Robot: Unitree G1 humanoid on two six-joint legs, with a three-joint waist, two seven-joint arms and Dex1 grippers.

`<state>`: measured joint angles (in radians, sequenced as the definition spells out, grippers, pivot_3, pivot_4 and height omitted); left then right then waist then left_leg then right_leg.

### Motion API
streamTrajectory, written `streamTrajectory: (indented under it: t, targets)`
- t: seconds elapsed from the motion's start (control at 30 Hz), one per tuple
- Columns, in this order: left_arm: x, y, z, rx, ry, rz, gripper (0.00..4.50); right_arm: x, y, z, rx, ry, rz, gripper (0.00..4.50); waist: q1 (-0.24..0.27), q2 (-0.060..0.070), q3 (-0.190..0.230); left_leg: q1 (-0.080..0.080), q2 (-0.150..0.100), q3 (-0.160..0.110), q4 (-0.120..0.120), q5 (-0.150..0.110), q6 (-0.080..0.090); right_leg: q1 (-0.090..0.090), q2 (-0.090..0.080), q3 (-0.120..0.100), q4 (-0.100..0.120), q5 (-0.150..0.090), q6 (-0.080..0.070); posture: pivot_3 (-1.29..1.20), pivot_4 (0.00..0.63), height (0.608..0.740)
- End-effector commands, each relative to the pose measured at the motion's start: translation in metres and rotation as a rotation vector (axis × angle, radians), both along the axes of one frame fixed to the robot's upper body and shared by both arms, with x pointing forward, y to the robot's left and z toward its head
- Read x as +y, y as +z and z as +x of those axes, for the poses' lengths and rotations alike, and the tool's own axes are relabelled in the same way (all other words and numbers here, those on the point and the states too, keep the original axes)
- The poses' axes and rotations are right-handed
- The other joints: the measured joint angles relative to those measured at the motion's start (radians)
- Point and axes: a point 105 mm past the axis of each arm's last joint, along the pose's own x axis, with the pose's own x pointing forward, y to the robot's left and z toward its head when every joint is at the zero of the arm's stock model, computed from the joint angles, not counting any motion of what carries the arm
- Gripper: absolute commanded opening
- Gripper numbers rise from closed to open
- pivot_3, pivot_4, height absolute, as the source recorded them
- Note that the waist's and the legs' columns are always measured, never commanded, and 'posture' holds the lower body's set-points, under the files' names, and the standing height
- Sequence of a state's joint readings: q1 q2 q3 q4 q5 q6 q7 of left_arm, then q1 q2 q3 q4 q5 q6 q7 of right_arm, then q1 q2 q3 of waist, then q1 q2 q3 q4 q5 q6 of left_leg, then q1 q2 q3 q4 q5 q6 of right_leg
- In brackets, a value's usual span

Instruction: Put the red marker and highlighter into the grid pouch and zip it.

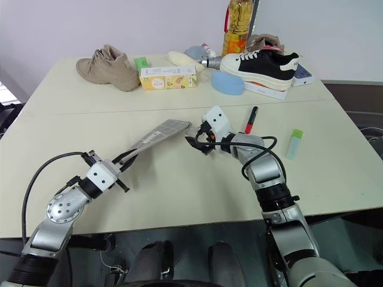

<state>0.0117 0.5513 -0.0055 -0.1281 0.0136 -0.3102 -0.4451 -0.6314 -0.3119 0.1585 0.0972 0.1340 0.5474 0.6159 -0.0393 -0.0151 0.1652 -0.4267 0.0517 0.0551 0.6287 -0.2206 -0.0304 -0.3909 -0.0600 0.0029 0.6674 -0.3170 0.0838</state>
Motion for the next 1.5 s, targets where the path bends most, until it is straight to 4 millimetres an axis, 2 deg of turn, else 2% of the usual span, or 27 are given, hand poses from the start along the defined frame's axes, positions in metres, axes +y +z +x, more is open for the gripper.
streamTrajectory:
  t: [0.03,0.13,0.23,0.4,0.57,0.77,0.93,1.17,1.33,1.43,1.5]
  targets:
    - [-0.005,0.013,-0.001,-0.053,-0.02,0.0,0.0,0.006,0.014,0.002,-0.047,0.009,0.015,3.08,0.001,0.0,0.0,0.0,0.0,0.0,0.0,0.0,0.0,0.0,0.0,0.0,0.0,0.0,0.0,0.0,0.15,0.74]
    - [-0.007,0.013,0.0,-0.055,-0.023,0.002,0.0,0.01,0.015,0.004,-0.048,0.007,0.025,1.42,0.001,0.0,0.0,0.0,0.0,0.0,0.0,0.0,0.0,0.0,0.0,0.0,0.0,0.0,0.0,0.0,0.15,0.74]
    - [-0.009,0.012,0.0,-0.057,-0.027,0.004,0.0,0.013,0.015,0.004,-0.049,0.013,0.027,0.03,0.001,0.0,0.0,0.0,0.0,0.0,0.0,0.0,0.0,0.0,0.0,0.0,0.0,0.0,0.0,0.0,0.15,0.74]
    - [-0.011,0.01,0.0,-0.052,-0.021,0.012,0.0,0.023,0.022,-0.003,-0.079,0.06,0.018,0.03,0.001,0.0,0.0,0.0,0.0,0.0,0.0,0.0,0.0,0.0,0.0,0.0,0.0,0.0,0.0,0.0,0.15,0.74]
    - [-0.024,0.003,0.008,-0.043,-0.014,0.022,0.0,0.058,0.032,-0.045,-0.119,0.3,-0.042,0.03,0.002,0.0,0.0,0.0,0.0,0.0,0.0,0.0,0.0,0.0,0.0,0.0,0.0,0.0,0.0,0.0,0.15,0.74]
    - [-0.049,0.007,0.027,-0.055,-0.007,-0.035,0.0,0.075,0.028,-0.072,-0.156,0.443,-0.153,0.03,0.02,0.0,0.0,0.0,-0.001,-0.001,0.002,0.0,0.0,0.001,0.001,-0.001,0.0,0.001,0.001,0.0,0.15,0.74]
    - [-0.066,0.015,0.041,-0.068,-0.007,-0.098,0.0,0.078,0.024,-0.084,-0.179,0.499,-0.222,0.03,0.028,-0.001,0.0,0.0,-0.002,-0.001,0.002,0.0,0.0,0.001,0.002,-0.001,0.0,0.001,0.001,0.0,0.15,0.74]
    - [-0.083,0.016,0.054,-0.075,-0.024,-0.115,0.0,0.081,0.03,-0.092,-0.19,0.516,-0.213,0.03,0.025,-0.001,0.0,0.0,-0.002,-0.002,0.003,0.0,0.0,0.001,0.003,-0.001,0.0,0.001,0.002,0.0,0.15,0.74]
    - [-0.086,0.014,0.057,-0.077,-0.021,-0.116,0.0,0.073,0.033,-0.088,-0.183,0.482,-0.201,0.03,0.027,-0.001,0.0,0.0,-0.002,-0.002,0.002,0.0,0.0,0.001,0.003,-0.001,0.0,0.001,0.002,0.0,0.15,0.74]
    - [-0.079,0.014,0.056,-0.084,-0.007,-0.1,0.0,0.047,0.041,-0.08,-0.152,0.43,-0.178,1.0,0.027,-0.001,0.0,0.0,-0.002,-0.002,0.003,0.0,0.0,0.001,0.003,-0.001,0.0,0.001,0.002,0.0,0.15,0.74]
    - [-0.073,0.012,0.054,-0.092,0.0,-0.07,0.0,0.026,0.047,-0.071,-0.137,0.355,-0.157,1.91,0.029,-0.001,0.0,0.0,-0.002,-0.002,0.003,0.0,0.0,0.002,0.003,-0.001,-0.001,0.001,0.002,0.0,0.15,0.74]
